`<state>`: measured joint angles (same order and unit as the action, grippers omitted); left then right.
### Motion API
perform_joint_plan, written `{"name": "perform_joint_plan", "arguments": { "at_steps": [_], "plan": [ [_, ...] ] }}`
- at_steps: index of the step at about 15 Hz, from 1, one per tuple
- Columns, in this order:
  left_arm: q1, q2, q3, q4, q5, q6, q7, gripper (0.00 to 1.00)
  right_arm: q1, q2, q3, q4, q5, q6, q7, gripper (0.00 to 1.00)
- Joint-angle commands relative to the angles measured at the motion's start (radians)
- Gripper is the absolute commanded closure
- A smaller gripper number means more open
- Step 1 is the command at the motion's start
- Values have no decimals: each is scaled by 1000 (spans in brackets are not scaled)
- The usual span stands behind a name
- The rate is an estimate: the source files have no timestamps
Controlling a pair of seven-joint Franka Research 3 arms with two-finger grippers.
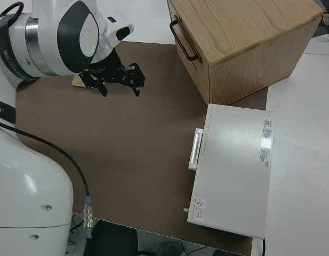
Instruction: Pick gray plate from low plate rack and place it on table with left arm
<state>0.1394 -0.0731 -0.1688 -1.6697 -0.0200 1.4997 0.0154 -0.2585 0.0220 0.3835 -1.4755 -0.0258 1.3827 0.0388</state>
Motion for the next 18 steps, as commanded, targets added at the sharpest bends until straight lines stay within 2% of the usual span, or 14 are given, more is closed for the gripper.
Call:
{"name": "perform_joint_plan", "arguments": {
  "at_steps": [1,7,10,15,18],
  "plan": [
    [17,-37,0,-57,6,-12,-5,0,-24,-2,20,7,-6,-11,12,17],
    [17,-149,0,-200,3,33,-3,0,-24,-2,20,7,-6,-11,12,17],
    [25,-224,23,-306,-24,94,6,0,-24,-2,21,7,-6,-11,12,17],
    [29,-254,49,-361,-23,128,12,0,-24,-2,21,7,-6,-11,12,17],
    [35,-258,71,-381,18,142,12,0,-24,-4,21,6,-6,-11,12,17]
  ]
}}
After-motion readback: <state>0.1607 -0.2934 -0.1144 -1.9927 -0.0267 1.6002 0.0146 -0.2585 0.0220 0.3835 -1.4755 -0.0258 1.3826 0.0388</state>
